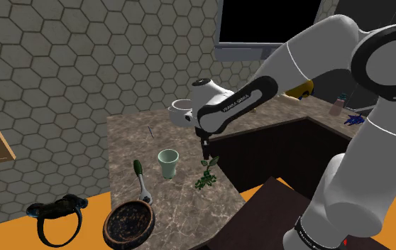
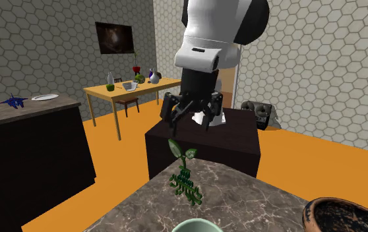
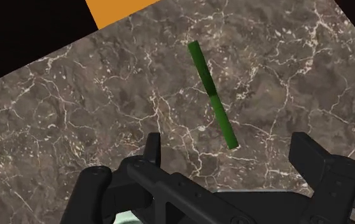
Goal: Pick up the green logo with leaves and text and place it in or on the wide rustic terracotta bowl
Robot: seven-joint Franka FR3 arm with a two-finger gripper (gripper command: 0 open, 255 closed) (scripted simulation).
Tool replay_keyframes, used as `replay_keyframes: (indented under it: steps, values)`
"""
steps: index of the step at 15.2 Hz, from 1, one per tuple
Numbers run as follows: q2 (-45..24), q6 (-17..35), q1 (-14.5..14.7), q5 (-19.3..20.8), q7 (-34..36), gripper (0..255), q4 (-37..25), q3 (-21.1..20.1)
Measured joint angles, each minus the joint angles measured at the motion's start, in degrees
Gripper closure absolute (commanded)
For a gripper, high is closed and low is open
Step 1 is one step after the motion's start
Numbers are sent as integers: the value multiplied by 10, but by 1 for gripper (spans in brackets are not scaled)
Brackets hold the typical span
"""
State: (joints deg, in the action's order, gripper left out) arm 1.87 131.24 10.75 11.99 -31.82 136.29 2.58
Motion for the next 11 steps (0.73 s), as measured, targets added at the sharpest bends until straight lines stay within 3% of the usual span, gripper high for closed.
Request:
replay_keyframes:
  steps: [11]
  values:
    - [-205,113,23,66,-92,0,-41,-21]
